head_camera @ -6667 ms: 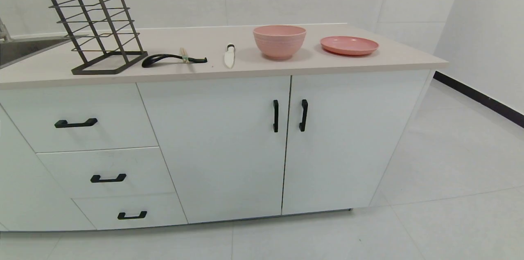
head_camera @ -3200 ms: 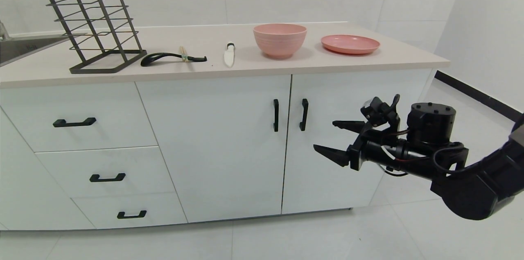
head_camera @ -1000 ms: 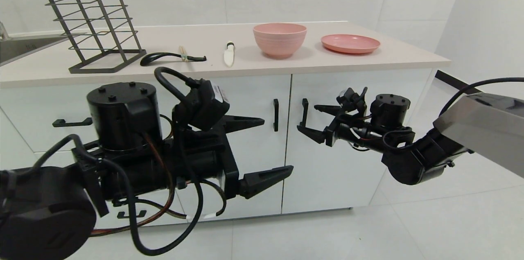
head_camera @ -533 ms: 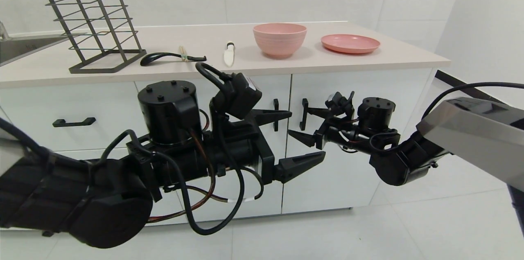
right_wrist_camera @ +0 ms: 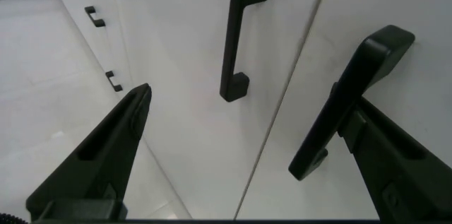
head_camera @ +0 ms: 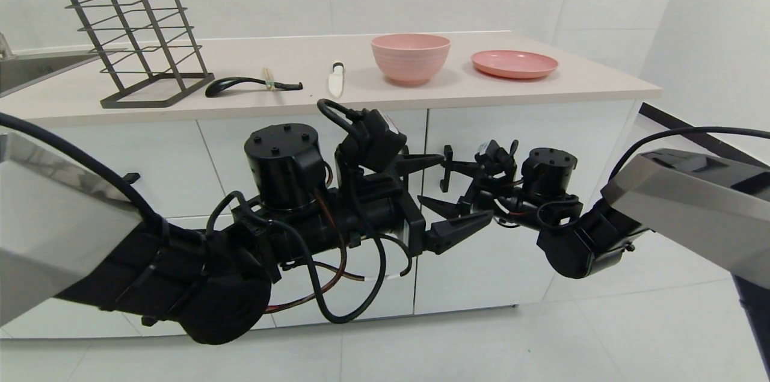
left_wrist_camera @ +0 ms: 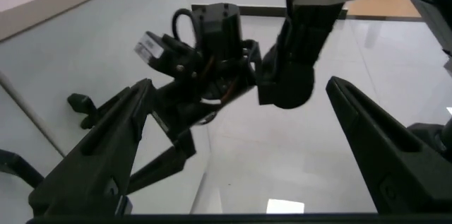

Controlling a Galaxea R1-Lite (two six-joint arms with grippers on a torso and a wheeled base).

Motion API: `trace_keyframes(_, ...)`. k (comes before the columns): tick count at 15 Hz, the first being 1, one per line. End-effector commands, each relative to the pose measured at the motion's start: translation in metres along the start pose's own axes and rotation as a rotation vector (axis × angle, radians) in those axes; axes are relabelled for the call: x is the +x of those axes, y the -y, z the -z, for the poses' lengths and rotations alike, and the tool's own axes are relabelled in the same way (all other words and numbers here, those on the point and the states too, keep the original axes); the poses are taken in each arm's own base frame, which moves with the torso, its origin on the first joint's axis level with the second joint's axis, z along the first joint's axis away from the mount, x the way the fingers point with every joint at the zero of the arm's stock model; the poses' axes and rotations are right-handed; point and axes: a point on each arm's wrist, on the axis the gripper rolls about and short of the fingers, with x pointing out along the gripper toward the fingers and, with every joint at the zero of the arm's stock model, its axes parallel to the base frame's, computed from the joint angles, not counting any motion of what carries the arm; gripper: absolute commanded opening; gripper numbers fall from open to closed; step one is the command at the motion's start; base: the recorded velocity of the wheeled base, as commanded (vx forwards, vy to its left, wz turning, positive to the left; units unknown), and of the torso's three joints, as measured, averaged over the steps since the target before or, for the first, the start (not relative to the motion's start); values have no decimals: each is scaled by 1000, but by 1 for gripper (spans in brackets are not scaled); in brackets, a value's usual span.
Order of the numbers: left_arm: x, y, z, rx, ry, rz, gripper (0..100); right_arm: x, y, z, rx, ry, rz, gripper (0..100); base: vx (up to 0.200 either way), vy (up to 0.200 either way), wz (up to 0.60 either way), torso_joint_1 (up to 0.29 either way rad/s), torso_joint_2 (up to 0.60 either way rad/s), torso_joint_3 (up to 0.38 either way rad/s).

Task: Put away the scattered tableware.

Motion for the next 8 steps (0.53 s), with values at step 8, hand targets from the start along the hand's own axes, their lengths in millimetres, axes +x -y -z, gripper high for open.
trace_keyframes(8,19,-20,3,17,23,-126,100,-47,-46,-25,40,73,-87,100,0,0,0,0,0,0)
